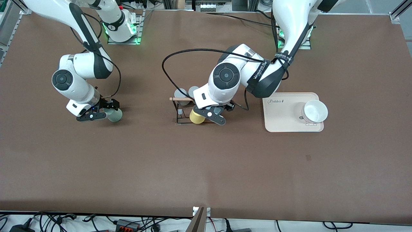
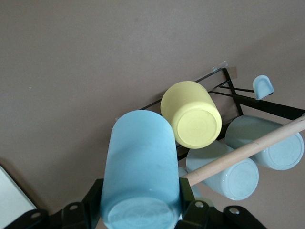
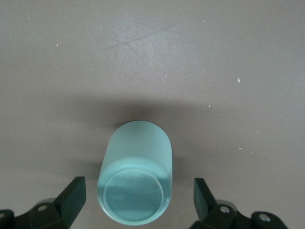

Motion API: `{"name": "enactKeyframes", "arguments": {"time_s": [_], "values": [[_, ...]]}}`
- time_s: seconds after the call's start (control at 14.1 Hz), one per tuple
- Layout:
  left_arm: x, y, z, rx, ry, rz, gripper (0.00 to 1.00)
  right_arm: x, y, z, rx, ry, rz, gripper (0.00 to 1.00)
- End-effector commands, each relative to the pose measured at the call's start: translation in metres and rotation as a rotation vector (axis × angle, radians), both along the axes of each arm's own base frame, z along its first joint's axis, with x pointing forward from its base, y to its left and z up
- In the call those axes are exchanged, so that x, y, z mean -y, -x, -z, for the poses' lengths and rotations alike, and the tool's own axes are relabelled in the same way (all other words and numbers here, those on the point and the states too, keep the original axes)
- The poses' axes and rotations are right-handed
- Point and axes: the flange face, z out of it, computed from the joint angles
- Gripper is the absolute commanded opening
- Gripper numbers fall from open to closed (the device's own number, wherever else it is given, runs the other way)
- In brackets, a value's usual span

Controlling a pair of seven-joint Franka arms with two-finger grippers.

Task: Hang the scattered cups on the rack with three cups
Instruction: 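Push the blue cup onto the rack peg with the left gripper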

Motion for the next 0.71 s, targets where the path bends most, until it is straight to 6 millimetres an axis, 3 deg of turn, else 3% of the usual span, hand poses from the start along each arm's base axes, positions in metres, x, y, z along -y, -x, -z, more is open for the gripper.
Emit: {"name": "enactKeyframes", "arguments": {"time_s": [0.0,0.64], "values": [[0.002,0.003,0.01,-0.041,0.008,-0.013,0.31,-0.001,0.001,0.004,0.006,0.007,-0.013,1.0],[0.003,0.002,0.054,-0.087,-0.029,-0.033,0.36,-0.001,0.004,0.017,-0.02,0.009,-0.012,1.0]]}}
